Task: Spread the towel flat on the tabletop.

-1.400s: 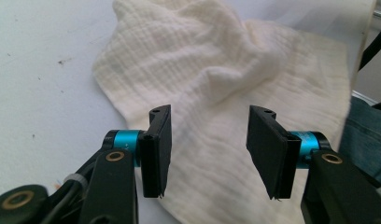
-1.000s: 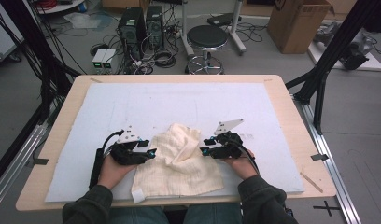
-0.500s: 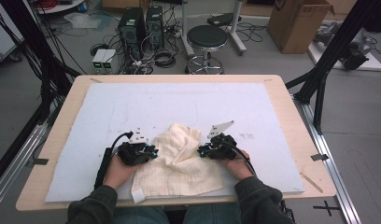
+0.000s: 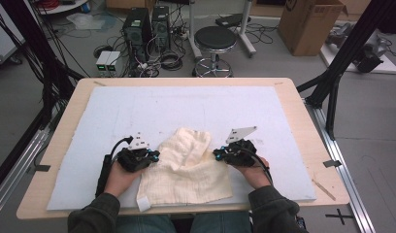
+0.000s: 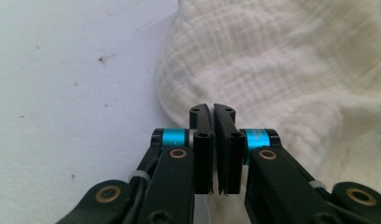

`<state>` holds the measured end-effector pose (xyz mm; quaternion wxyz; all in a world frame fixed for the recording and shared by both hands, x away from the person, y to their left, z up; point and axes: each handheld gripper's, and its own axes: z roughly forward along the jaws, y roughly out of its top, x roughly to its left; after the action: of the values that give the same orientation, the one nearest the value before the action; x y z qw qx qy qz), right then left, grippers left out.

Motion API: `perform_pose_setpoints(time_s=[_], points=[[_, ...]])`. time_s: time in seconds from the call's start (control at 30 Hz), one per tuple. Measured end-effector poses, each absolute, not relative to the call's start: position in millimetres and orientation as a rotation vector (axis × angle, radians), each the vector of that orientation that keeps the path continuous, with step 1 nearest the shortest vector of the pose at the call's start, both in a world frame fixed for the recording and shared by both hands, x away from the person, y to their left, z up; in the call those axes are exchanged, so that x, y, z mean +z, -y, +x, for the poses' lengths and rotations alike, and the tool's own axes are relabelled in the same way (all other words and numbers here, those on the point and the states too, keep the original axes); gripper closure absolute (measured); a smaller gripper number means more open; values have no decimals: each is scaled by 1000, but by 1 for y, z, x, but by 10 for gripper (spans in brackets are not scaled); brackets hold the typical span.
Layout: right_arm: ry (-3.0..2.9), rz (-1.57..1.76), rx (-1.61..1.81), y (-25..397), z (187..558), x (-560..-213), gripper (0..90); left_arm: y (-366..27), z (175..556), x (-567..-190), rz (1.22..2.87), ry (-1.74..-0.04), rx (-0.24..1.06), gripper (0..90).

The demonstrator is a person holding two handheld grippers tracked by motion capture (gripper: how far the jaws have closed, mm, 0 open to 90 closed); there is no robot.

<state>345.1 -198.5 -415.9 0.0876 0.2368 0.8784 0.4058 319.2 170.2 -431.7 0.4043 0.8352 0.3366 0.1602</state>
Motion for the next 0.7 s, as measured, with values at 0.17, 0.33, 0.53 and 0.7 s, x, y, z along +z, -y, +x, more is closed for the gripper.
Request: perform_pose_setpoints(time_s=[0.17,0.33,0.53,0.7], points=[[-2520,736,1193,220,336,-403,851,-180,317,-426,2059,-859,389,860],[-2419,724,1230,224,324,-386,850,-184,308,-416,2028,-830,383,860],[-2396,694,1235,221,312,-376,842,-192,298,-406,1981,-819,374,859],[-2615,676,1163,208,306,-398,815,-192,294,-416,2084,-799,268,856]])
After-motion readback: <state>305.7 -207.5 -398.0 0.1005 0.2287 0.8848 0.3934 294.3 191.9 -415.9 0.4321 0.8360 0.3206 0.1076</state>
